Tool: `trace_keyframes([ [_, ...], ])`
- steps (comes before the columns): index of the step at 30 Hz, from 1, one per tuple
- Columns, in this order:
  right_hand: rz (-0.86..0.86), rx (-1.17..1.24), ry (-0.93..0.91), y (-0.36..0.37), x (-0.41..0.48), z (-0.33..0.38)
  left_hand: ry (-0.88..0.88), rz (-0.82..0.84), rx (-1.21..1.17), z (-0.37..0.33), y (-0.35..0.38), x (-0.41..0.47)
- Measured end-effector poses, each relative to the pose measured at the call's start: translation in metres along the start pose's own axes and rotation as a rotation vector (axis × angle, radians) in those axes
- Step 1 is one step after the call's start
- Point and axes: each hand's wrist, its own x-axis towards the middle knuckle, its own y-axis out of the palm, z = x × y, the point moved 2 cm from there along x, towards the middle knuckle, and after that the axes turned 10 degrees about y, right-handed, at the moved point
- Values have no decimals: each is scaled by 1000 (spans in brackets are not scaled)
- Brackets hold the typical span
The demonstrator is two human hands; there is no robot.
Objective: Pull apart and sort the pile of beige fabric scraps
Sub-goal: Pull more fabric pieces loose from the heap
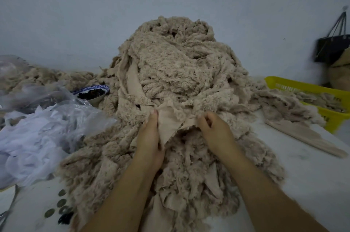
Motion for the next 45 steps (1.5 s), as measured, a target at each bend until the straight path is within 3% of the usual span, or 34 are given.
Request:
trace_keyframes([
  [2,49,32,14,1,2,-2,-23,46,-67,-1,-1,2],
  [7,331,415,199,6,-2,-4,-30,103,-142,-1,-2,3],
  [9,357,294,159,7,-4,-2,-52,104,-187,0,-3,2],
  [11,247,18,99,10,-6,-2,-59,102,-219,0,-1,0],
  [14,84,-260,151,8,-2,-2,-100,132,-347,-6,-1,-3],
  [17,21,-237,197,-5,3,-9,-74,144,-488,-13,-5,-1],
  [20,178,8,202,2,-3,-3,-83,155,-238,-2,1,-3],
  [22,251,6,267,12,-7,0,-100,160,-120,1,4,-6],
  [28,344,285,334,21,-6,-2,-85,175,-38,0,1,-8],
  [32,282,478,363,18,-2,-4,-6,205,179,0,10,-13],
  [36,108,728,542,11,5,-8,101,423,632,1,16,-21],
  [39,-3,838,655,5,12,-17,134,537,697,0,20,-26],
  [42,-71,942,705,3,13,-20,147,532,500,-6,21,-27],
  [45,-212,1114,712,-14,16,-27,51,490,13,-16,14,-23],
])
